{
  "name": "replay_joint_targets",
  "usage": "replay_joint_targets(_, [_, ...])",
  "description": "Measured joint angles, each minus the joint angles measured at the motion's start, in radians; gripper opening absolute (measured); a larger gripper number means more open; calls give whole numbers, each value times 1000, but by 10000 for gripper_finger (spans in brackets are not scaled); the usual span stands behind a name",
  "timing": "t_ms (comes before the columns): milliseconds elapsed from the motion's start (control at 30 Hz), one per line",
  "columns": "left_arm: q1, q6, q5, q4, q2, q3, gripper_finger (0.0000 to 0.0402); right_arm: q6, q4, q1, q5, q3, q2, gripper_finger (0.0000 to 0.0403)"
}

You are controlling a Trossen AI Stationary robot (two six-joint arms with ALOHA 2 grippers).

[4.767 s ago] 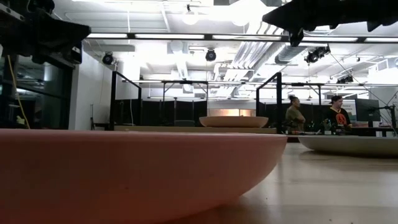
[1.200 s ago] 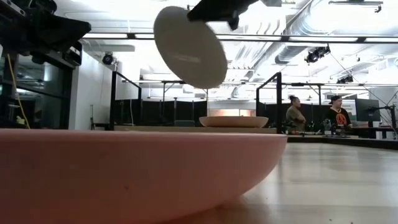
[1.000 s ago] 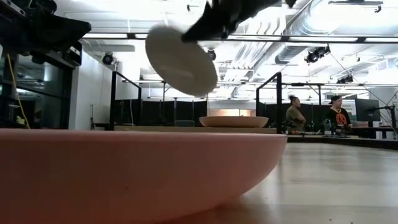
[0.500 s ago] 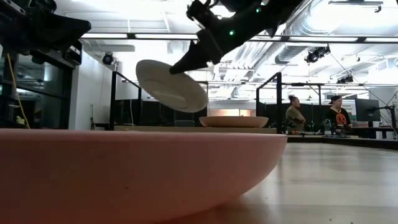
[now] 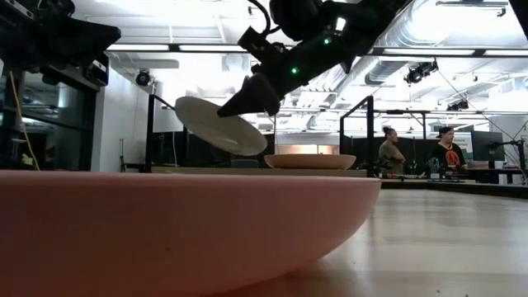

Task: Place and stack plates onto a shelf
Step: Put the top white plate on the shelf

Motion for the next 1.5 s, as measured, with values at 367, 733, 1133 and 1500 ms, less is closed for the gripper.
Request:
replay_joint_targets(367, [0, 0, -6, 21, 1, 0, 0, -55, -131, -24, -23, 148, 95, 0])
replay_joint_targets(733, [0, 0, -7, 13, 2, 0, 0, -48, -184, -52, -25, 177, 99, 0])
replay_joint_targets(1133, [0, 0, -7, 13, 2, 0, 0, 4, -183, -93, -76, 177, 99, 0])
replay_joint_targets(1500, [0, 0, -7, 13, 2, 0, 0, 36, -158, -94, -89, 177, 99, 2])
